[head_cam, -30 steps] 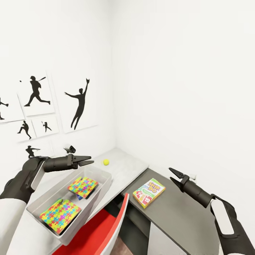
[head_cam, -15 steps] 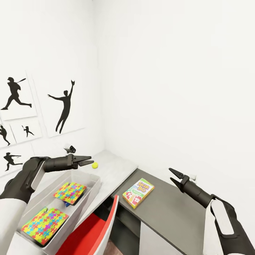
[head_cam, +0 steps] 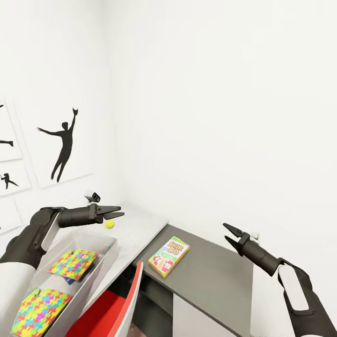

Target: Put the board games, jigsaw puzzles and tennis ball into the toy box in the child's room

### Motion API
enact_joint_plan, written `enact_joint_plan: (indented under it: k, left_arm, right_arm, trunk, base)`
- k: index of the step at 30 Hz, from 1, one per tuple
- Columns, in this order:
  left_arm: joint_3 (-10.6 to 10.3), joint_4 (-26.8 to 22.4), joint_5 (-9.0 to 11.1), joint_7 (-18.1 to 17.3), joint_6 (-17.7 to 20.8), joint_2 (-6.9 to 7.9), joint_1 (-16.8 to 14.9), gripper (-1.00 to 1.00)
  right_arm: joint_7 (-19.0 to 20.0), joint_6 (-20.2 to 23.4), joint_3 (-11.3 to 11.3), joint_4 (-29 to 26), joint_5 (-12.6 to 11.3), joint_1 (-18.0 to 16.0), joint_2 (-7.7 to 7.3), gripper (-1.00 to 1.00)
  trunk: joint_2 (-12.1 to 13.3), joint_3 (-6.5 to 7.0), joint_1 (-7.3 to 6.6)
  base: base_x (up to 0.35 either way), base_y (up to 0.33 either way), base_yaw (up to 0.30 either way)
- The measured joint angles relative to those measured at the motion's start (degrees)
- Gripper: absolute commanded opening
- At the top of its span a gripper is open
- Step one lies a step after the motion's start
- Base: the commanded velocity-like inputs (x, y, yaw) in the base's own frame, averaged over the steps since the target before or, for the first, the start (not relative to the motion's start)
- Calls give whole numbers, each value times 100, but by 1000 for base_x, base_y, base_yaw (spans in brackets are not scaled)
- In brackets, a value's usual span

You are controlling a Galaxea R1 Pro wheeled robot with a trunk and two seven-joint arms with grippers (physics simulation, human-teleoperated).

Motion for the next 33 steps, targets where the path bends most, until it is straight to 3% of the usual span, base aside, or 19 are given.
enact_joint_plan:
  k: [13, 33]
  left_arm:
    - [-4, -9, -2, 1, -8, 0, 1, 100]
    - [-5, -11, -1, 0, -9, -7, 1, 100]
  right_arm:
    - [-35, -214, -132, 66, 5, 3, 7, 100]
    - [32, -225, -149, 65, -24, 1, 7, 100]
  trunk:
    - [0, 20, 0]
    - [0, 21, 0]
  base:
    - [0, 0, -48]
    - [0, 0, 0]
